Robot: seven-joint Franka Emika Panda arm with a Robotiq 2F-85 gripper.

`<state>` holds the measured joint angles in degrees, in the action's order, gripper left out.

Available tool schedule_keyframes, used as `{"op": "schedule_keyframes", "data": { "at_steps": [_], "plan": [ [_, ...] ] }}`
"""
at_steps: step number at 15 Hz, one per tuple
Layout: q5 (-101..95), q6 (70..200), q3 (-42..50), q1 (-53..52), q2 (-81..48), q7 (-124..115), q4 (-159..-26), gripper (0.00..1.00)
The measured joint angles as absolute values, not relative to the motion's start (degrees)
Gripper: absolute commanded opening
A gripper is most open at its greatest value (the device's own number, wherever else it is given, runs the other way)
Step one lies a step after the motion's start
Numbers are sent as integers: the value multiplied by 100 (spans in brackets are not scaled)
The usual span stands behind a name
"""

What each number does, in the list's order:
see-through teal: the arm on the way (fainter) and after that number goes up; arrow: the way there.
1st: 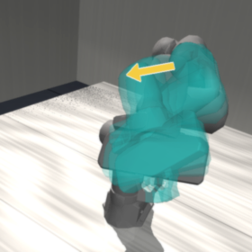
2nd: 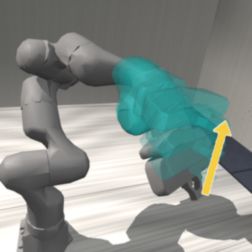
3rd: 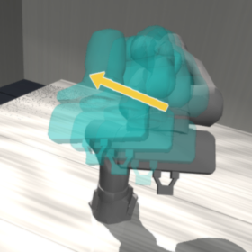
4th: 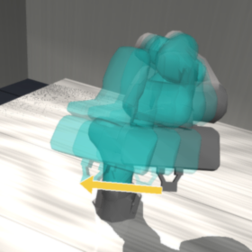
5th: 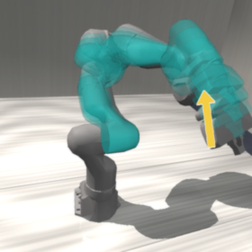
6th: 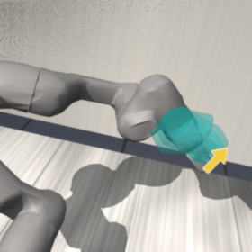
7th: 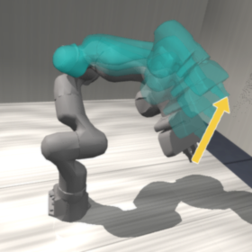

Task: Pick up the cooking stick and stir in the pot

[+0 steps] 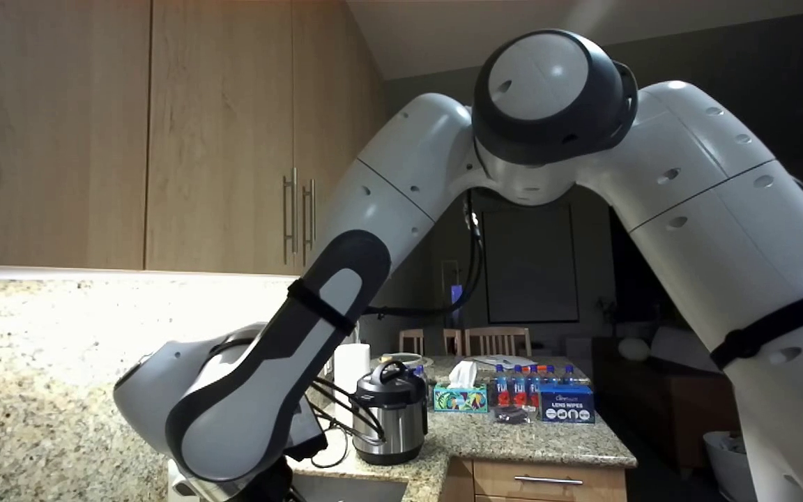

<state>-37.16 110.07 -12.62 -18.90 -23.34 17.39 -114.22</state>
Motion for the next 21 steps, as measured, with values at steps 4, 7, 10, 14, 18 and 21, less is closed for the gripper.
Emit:
{"op": "schedule_keyframes", "data": {
  "at_steps": [4,7,10,14,18,21],
  "plan": [
    [-3729,11008,-1293,-1892,-2193,1739,-11646,9],
    [-3729,11009,-1347,-1894,-2190,1739,-11653,9],
    [-3729,11011,-1458,-1929,-2191,1739,-11649,9],
    [-3730,11003,-1590,-2113,-2261,1739,-11538,9],
    [-3815,10978,-1597,-2309,-2495,1633,-11172,9],
    [-4055,10978,-1516,-2359,-2675,1303,-10882,9]
  ]
}}
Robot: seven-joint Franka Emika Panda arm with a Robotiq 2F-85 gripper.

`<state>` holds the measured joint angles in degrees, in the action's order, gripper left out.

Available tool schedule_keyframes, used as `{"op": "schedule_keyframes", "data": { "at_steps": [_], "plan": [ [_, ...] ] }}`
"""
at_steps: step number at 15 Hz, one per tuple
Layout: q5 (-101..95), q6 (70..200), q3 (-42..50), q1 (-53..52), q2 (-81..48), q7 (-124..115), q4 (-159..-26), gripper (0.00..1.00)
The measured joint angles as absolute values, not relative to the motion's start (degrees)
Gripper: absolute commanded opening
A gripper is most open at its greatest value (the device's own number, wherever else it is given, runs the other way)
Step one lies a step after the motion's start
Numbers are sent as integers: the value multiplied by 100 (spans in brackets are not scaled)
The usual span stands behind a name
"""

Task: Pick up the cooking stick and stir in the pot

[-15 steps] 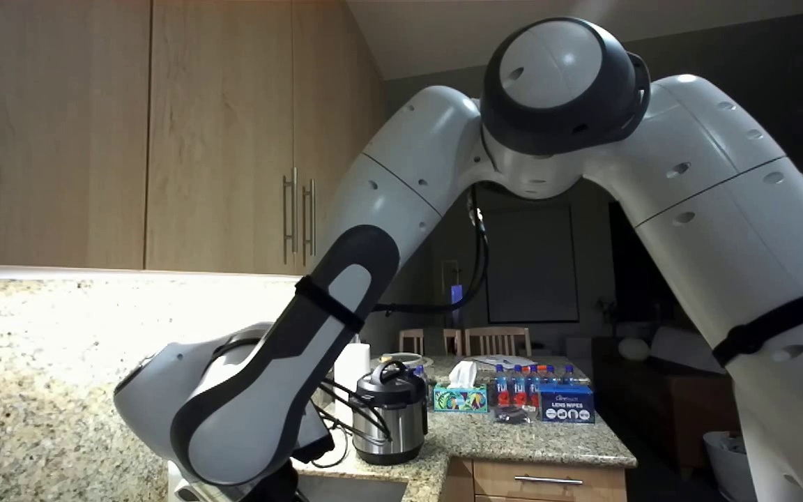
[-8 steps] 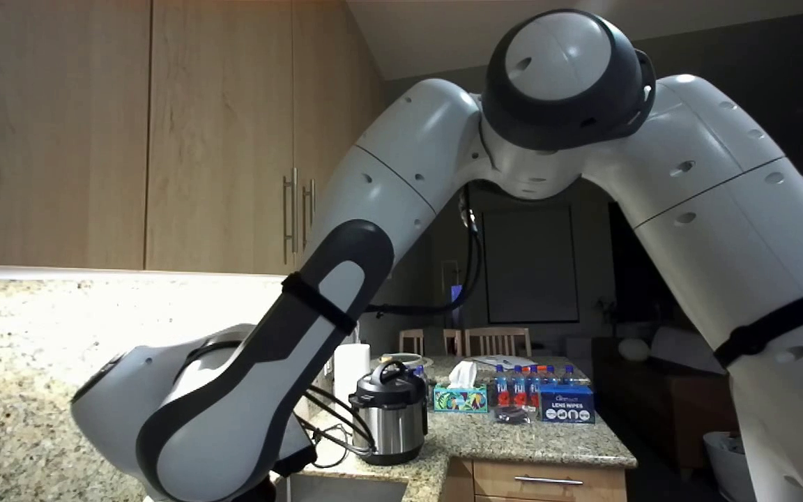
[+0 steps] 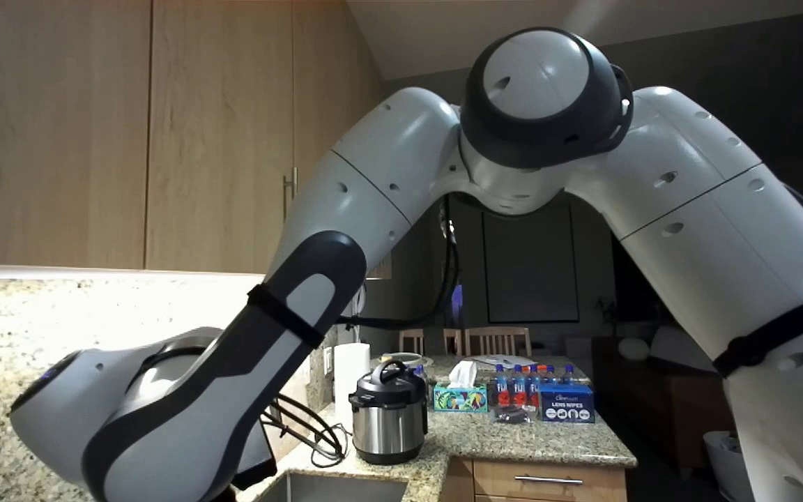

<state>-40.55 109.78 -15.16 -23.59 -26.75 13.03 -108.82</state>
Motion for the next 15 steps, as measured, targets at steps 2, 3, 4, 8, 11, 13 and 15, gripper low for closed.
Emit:
{"op": "schedule_keyframes", "data": {
  "at_steps": [2,3,4,8,11,13,15],
  "plan": [
    [-4260,10977,-1454,-2366,-2721,1129,-10792,9],
    [-4350,10974,-1419,-2365,-2722,1069,-10776,9],
    [-4395,10964,-1379,-2360,-2721,1057,-10767,9],
    [-4491,10832,-1295,-2326,-2707,1057,-10777,9],
    [-4500,10780,-1294,-2323,-2676,1057,-10874,9],
    [-4500,10780,-1299,-2323,-2657,1057,-10955,9],
    [-4500,10780,-1318,-2323,-2653,1057,-11008,9]
  ]
}}
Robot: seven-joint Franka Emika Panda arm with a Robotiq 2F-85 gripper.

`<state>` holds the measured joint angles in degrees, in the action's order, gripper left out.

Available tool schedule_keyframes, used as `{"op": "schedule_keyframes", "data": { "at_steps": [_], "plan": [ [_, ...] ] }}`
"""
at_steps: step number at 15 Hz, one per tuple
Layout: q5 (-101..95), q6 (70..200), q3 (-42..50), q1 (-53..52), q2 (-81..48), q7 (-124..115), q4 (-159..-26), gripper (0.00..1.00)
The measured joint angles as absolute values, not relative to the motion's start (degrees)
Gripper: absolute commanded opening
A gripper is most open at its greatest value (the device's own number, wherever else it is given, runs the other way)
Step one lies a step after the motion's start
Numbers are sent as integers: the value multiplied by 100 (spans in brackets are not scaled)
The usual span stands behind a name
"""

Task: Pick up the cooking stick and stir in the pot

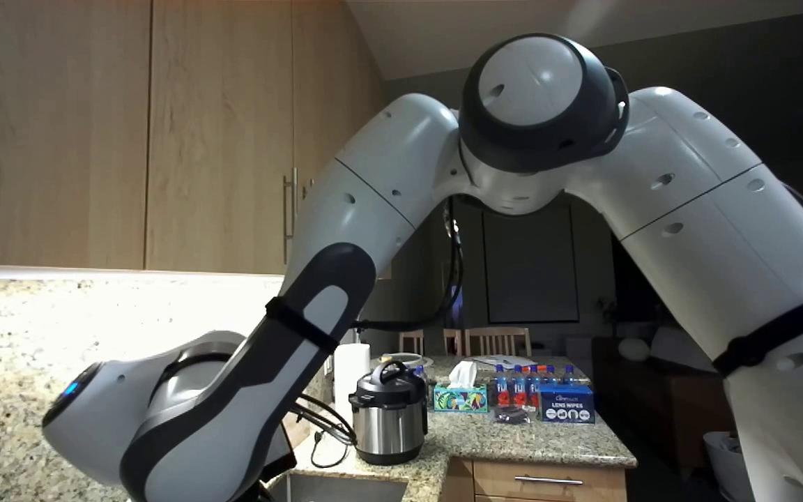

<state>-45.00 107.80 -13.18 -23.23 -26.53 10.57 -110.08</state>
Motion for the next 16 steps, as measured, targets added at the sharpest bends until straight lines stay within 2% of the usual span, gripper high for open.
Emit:
{"op": "schedule_keyframes", "data": {
  "at_steps": [16],
  "plan": [
    [-4241,10801,-1622,-2359,-2986,1070,-10509,9]
  ]
}}
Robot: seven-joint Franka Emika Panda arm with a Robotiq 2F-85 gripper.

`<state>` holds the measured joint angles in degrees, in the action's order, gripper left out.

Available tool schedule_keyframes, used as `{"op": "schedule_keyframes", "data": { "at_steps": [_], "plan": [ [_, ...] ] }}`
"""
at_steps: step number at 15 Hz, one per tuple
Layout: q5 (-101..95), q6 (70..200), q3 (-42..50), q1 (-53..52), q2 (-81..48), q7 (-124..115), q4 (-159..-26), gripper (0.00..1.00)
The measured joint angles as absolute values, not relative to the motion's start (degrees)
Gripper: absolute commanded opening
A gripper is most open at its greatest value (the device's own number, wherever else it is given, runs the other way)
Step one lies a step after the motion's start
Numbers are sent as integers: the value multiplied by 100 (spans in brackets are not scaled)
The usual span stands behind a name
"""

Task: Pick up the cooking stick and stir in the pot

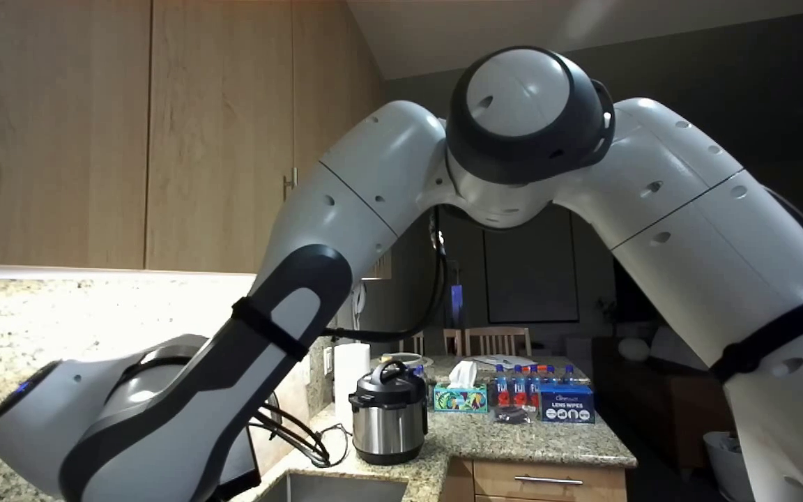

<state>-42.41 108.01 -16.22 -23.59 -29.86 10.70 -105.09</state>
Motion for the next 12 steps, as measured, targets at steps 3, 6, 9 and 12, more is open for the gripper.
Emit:
{"op": "schedule_keyframes", "data": {
  "at_steps": [3,6,9,12],
  "plan": [
    [-4248,10774,-1537,-2356,-3011,1070,-10386,9],
    [-4278,10722,-1456,-2345,-3010,1087,-10358,9],
    [-4281,10685,-1415,-2326,-3000,1182,-10359,9],
    [-4281,10570,-1407,-2307,-2970,1320,-10367,9]
  ]
}}
